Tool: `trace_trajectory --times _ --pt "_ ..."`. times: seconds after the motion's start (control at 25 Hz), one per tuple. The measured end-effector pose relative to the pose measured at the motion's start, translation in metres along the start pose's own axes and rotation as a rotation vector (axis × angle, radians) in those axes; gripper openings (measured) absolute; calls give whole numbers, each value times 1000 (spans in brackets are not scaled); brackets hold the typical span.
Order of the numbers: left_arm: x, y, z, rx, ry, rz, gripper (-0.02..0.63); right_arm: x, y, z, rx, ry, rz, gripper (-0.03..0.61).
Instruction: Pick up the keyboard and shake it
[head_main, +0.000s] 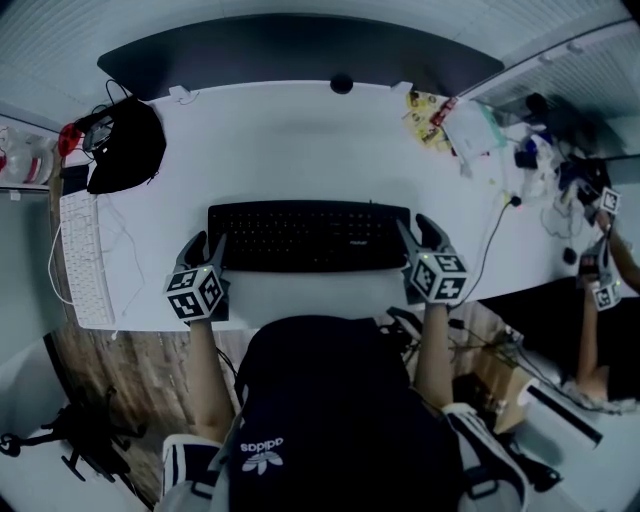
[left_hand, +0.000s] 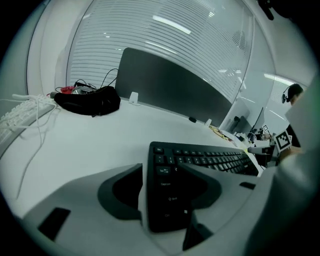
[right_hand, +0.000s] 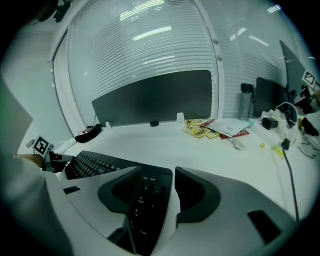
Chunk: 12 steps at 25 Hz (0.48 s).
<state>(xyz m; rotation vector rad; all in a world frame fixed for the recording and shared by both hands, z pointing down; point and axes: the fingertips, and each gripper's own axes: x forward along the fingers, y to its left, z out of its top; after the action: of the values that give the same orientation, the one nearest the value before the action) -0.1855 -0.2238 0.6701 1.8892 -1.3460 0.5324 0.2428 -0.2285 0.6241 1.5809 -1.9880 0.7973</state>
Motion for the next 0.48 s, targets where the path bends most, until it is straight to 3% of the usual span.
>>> trace_trajectory --times 0.2,0.48 --pt "1 -8 -9 -38 55 -77 205 11 3 -8 13 35 31 186" --pt "-8 -9 -24 -107 87 -95 209 17 -10 -16 91 67 67 192"
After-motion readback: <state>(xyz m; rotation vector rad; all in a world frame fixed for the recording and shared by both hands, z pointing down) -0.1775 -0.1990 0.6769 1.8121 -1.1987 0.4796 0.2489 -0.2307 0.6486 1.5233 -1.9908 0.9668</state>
